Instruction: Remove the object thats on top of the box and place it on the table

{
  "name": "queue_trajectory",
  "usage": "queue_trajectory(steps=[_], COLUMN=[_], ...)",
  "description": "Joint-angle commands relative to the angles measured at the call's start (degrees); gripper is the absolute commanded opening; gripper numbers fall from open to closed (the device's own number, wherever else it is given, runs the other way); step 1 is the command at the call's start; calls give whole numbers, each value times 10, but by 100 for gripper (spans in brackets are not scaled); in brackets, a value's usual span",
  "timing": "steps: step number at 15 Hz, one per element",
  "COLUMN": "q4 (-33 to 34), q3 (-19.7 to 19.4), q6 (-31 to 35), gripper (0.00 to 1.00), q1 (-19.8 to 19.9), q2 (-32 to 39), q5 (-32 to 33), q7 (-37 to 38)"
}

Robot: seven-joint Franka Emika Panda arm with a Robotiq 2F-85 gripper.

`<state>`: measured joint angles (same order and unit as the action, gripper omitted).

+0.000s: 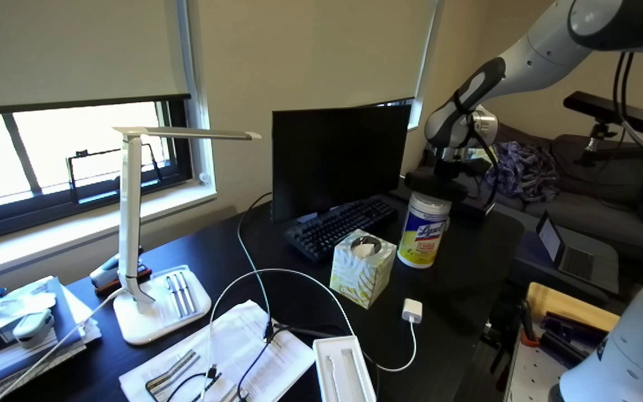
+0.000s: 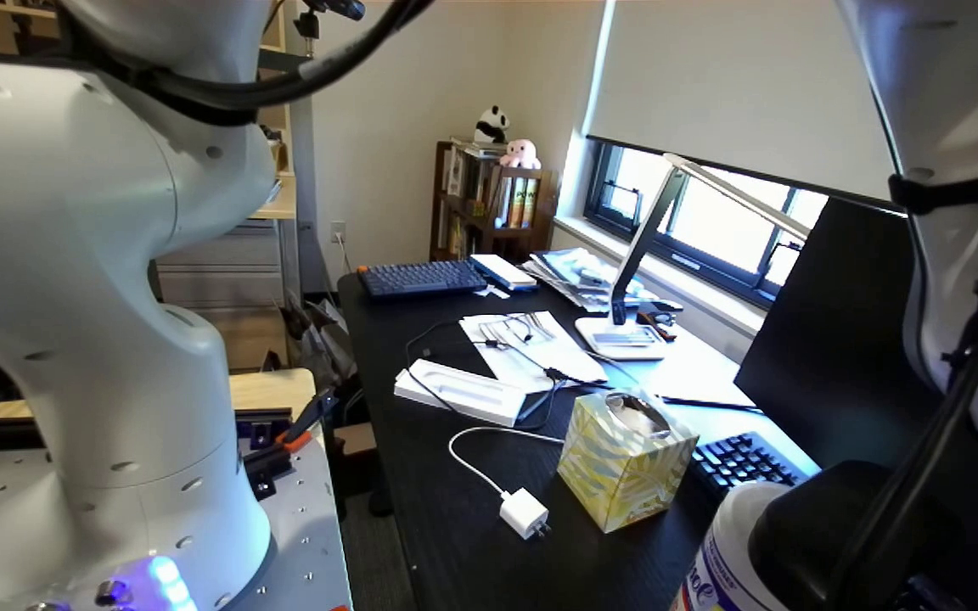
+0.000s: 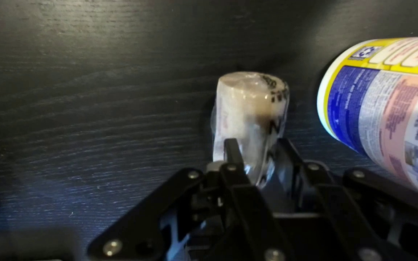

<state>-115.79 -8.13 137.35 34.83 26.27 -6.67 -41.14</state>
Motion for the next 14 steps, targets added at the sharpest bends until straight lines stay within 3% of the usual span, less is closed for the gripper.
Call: queue_trajectory(steps=[1, 7, 14], q4=[7, 29, 92], q3=[1, -19, -47], q6=[-22, -107, -253], gripper=[62, 98, 100], q1=[12, -1, -16], q2=[-10, -37, -104], q5=[-26, -26, -45], q7=[-27, 14, 91])
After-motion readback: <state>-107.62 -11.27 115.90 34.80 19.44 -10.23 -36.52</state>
